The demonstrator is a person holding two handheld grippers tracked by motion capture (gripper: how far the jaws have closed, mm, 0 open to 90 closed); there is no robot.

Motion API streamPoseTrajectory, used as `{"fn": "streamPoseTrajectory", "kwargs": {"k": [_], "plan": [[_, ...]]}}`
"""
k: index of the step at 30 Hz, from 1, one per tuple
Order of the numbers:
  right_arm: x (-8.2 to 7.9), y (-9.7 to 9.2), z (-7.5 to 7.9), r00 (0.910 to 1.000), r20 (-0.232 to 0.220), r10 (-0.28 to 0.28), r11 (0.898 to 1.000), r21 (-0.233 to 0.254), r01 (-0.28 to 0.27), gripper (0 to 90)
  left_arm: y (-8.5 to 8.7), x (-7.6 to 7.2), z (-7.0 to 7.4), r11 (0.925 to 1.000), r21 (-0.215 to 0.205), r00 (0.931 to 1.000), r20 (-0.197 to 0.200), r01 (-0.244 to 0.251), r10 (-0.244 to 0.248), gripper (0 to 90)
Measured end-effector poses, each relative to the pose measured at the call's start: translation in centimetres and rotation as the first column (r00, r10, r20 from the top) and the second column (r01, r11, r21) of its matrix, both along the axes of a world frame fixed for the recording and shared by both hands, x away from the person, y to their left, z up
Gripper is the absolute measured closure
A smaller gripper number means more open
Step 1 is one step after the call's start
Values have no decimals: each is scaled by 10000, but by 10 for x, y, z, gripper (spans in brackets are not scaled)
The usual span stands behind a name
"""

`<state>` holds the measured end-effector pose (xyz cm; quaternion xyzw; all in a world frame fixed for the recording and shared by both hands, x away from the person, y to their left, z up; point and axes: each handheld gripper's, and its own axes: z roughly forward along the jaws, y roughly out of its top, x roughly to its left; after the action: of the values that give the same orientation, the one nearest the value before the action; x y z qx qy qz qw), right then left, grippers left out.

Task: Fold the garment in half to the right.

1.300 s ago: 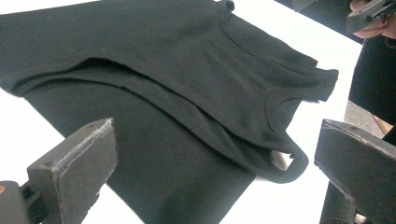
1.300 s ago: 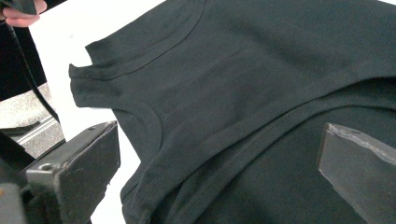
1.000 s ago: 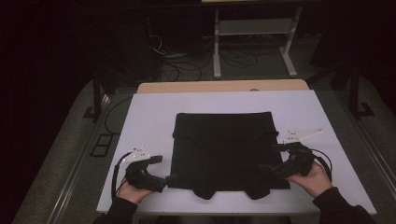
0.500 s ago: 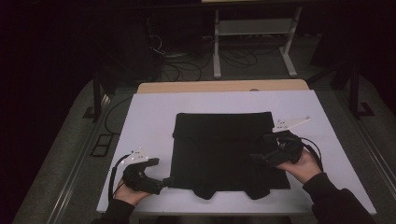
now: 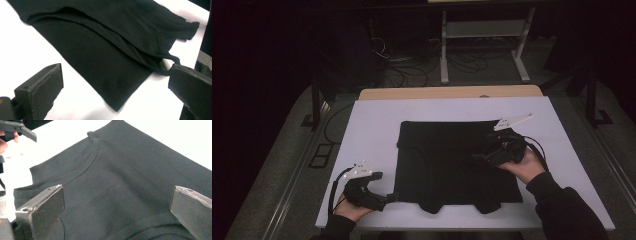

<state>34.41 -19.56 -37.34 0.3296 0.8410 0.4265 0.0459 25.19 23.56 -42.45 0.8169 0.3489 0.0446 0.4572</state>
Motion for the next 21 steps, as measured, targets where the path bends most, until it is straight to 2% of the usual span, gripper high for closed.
{"fn": "streamPoseTrajectory", "kwargs": {"k": [7,21], "plan": [[13,13,3,9999,26,98,9999,-31,-97,0,-1,0,-3,9998,179,9998,-183,115,-112,0],[37,42,3,9994,-42,352,9993,-157,-353,0,-7,-1,-8,9952,816,9979,-407,540,-508,3]]}}
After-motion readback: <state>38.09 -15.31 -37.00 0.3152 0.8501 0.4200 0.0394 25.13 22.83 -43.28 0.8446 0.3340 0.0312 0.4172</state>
